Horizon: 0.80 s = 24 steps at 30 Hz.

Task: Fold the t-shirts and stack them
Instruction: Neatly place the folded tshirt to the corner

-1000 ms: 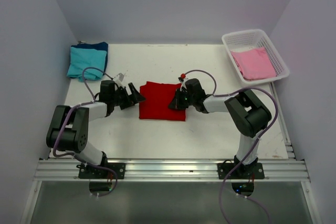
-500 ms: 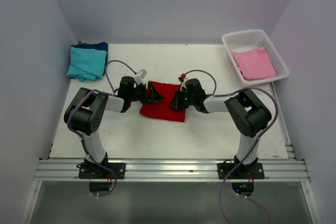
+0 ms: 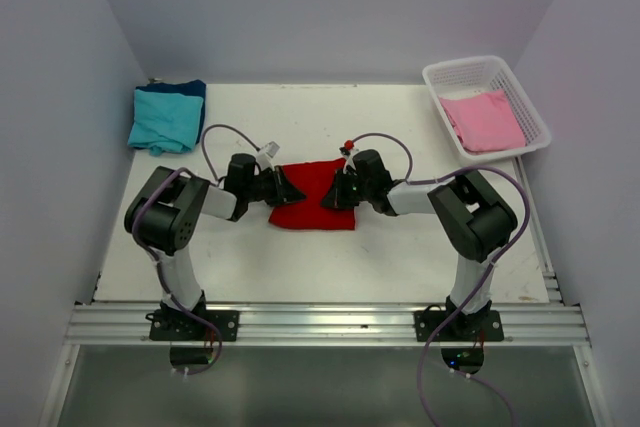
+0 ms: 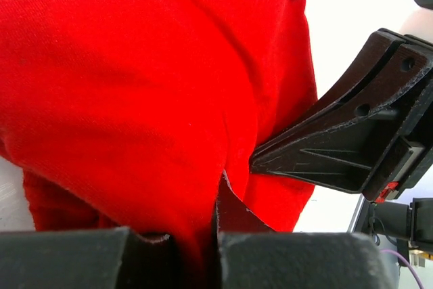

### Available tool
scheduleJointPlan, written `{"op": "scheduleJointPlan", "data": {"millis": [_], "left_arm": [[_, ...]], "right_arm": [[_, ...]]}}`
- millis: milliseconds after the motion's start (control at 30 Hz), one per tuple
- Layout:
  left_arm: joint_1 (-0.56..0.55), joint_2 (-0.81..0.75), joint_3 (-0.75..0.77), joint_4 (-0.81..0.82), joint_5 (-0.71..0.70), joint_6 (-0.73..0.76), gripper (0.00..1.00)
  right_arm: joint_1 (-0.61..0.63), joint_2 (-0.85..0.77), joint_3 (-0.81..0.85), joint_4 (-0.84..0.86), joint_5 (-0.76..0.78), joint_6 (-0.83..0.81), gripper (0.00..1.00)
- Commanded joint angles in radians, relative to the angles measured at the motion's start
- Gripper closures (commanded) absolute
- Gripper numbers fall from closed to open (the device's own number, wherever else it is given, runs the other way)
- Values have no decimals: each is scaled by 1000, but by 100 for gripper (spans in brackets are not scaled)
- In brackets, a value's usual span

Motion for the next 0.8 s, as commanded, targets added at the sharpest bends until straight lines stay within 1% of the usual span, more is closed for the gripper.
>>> {"op": "scheduleJointPlan", "data": {"millis": [0, 100, 133, 167, 200, 233, 300, 333, 367, 400, 433, 500, 533, 600, 633, 733, 767], "left_arm": [[-16, -20, -38, -84, -19, 18, 100], [-16, -107, -14, -168, -73, 53, 100], [-16, -146, 3, -211, -79, 70, 100], [-16, -163, 9, -228, -87, 76, 100], [-15, -180, 17, -245, -90, 82, 100], [-13, -210, 26, -266, -90, 87, 100], [-6, -241, 29, -272, -85, 86, 100], [-1, -270, 29, -272, -81, 90, 100], [3, -290, 28, -272, -79, 90, 100], [14, -308, 26, -269, -84, 89, 100], [20, -351, 28, -271, -87, 87, 100], [46, -397, 31, -269, -111, 86, 100], [57, -439, 41, -275, -125, 81, 100], [92, -471, 61, -288, -183, 86, 100], [106, -488, 92, -306, -202, 87, 100], [178, -477, 176, -346, -263, 75, 100], [197, -473, 201, -355, -318, 75, 100]], "right_arm": [[2, 11, -3, -53, 12, -31, 100], [4, -20, -3, -67, 24, -40, 100], [1, -29, -5, -73, 29, -43, 95], [2, -56, -7, -75, 43, -43, 81], [1, -70, -10, -75, 50, -45, 69], [-1, -93, -20, -64, 55, -48, 61], [-2, -184, -51, -31, 75, -51, 53], [-6, -220, -92, 8, 89, -46, 37], [-7, -257, -111, 16, 109, -48, 29], [-9, -349, -143, 16, 151, -52, 20], [-10, -391, -157, 0, 181, -65, 2], [-12, -516, -175, -41, 248, -82, 1], [-12, -558, -181, -96, 263, -101, 1], [-10, -619, -194, -148, 288, -118, 1], [-12, -680, -200, -190, 297, -128, 1], [-12, -777, -235, -251, 310, -137, 1], [-10, -797, -247, -260, 310, -137, 1]]}}
